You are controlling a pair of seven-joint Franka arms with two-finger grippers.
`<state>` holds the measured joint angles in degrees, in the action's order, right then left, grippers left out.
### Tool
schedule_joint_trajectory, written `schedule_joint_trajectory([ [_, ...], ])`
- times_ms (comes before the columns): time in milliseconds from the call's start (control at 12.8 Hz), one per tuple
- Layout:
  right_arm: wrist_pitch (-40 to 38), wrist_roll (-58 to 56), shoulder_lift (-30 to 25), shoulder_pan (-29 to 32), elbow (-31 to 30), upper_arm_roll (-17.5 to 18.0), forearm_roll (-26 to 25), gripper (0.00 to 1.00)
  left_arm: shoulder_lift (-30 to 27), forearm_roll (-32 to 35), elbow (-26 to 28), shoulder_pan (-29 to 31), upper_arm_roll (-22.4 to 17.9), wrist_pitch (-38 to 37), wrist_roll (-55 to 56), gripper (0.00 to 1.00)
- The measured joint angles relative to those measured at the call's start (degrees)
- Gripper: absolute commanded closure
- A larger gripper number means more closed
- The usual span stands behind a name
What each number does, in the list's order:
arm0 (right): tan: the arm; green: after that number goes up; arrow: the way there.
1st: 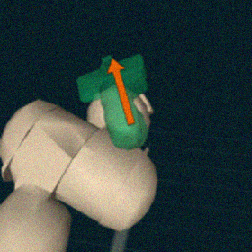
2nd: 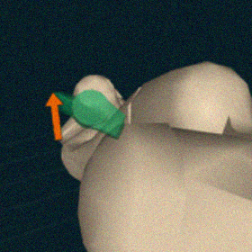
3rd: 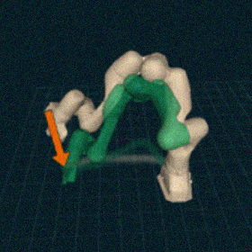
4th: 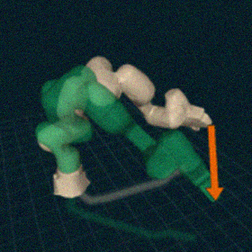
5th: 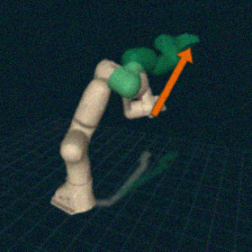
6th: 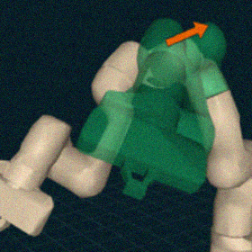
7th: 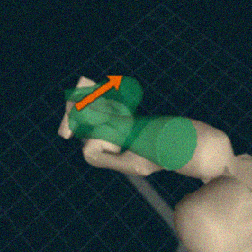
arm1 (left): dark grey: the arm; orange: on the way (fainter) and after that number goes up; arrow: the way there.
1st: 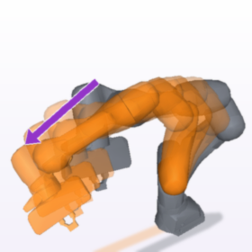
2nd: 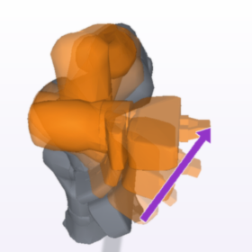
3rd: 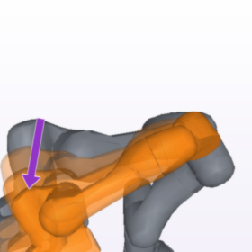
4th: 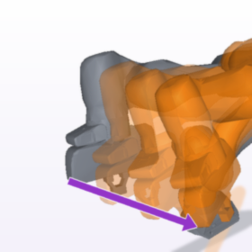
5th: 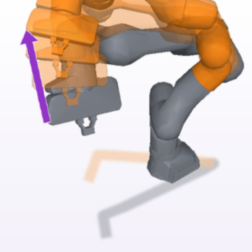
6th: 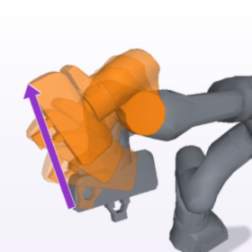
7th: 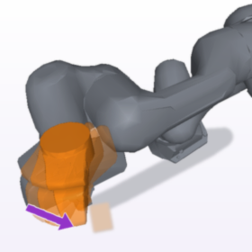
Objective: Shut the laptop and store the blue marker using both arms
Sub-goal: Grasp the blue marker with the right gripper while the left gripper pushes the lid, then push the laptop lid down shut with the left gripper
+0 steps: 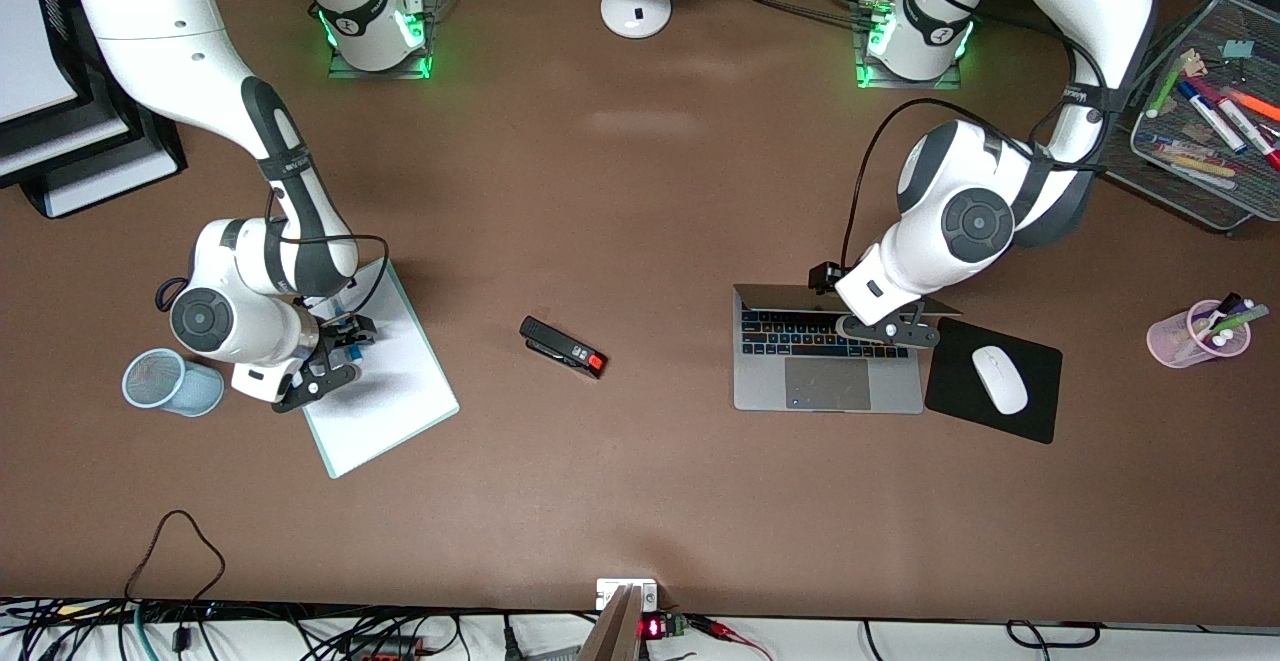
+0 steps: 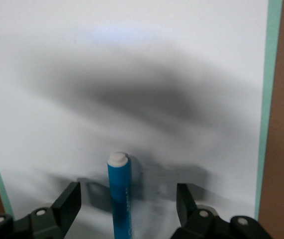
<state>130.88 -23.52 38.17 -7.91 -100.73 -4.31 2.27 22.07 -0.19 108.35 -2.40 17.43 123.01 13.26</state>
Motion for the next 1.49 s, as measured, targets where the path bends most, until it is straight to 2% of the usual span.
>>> schedule_joint_trajectory([
  [78,0.75,0.00,-0.01,0.00,-0.49,-0.01,0.00,0.29,0.34,0.00,-0.51,0.00,0.00,0.00,0.04,0.00],
  [157,1.03,0.00,-0.07,0.00,-0.62,-0.01,0.00,0.42,0.74,0.00,-1.05,0.00,0.00,0.01,0.07,0.00],
  [470,1.16,0.07,-0.37,0.02,-0.63,-0.25,0.00,0.44,2.43,-0.01,-2.92,-0.09,0.04,2.12,0.09,0.00],
  [626,1.15,0.07,-0.41,0.01,-0.63,-0.23,0.01,0.34,3.81,-0.01,-3.06,-0.30,0.04,5.26,0.11,0.00],
  [939,1.59,0.07,-0.61,0.00,-0.53,-0.18,0.05,0.26,5.55,-0.01,-3.57,-0.56,0.04,7.96,0.13,0.00],
  [1017,1.71,0.07,-0.83,0.00,-0.48,-0.18,0.05,0.19,5.85,-0.01,-3.68,-0.57,0.04,8.71,0.14,0.00],
  [1487,1.84,0.06,-1.53,0.06,-0.50,-0.23,0.05,0.19,8.01,-0.01,-4.02,-0.60,0.04,12.11,0.15,0.00],
])
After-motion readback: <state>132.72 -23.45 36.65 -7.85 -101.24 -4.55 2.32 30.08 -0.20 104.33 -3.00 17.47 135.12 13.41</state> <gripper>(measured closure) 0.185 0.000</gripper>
